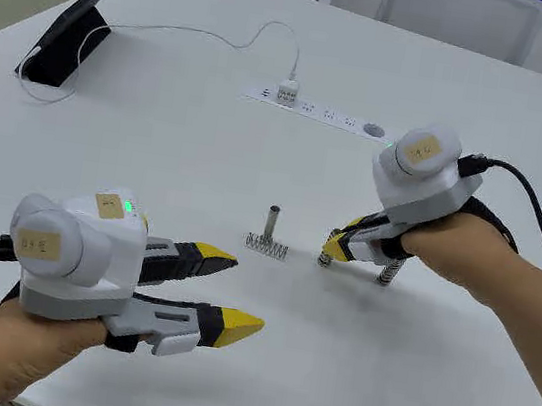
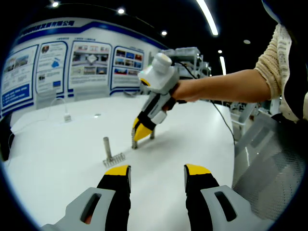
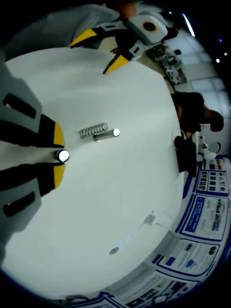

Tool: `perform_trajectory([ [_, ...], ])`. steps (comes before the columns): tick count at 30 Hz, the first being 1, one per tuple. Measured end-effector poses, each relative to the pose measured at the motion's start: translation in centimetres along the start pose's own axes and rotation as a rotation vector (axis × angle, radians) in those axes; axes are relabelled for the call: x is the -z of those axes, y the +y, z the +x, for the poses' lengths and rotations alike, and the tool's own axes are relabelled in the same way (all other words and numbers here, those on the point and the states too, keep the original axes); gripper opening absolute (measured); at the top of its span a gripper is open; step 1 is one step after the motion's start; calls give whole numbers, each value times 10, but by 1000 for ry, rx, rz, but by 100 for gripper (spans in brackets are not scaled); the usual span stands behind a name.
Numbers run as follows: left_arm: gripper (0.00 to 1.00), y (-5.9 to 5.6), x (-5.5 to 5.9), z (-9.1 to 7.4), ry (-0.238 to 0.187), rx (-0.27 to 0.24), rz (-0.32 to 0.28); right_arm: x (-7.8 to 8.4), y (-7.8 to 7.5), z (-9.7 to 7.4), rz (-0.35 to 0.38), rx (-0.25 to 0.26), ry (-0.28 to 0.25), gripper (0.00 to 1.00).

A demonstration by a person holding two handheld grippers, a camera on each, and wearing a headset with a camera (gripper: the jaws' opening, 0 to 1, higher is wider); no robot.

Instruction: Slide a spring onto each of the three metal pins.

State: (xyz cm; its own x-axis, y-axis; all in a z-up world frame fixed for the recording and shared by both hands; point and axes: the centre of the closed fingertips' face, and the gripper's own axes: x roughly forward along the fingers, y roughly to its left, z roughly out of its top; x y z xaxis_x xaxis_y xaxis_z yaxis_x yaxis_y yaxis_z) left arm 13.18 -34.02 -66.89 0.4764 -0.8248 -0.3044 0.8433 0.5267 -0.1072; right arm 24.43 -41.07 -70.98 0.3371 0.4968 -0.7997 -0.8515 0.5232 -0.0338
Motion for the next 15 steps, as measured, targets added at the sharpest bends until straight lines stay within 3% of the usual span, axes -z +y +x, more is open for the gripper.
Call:
perform_trajectory([
  [6,45,0,0,0,1,2,0,7,-2,0,-12,5,13,17],
  [15,45,0,-1,0,2,0,3,23,14,-1,-1,-16,30,17],
])
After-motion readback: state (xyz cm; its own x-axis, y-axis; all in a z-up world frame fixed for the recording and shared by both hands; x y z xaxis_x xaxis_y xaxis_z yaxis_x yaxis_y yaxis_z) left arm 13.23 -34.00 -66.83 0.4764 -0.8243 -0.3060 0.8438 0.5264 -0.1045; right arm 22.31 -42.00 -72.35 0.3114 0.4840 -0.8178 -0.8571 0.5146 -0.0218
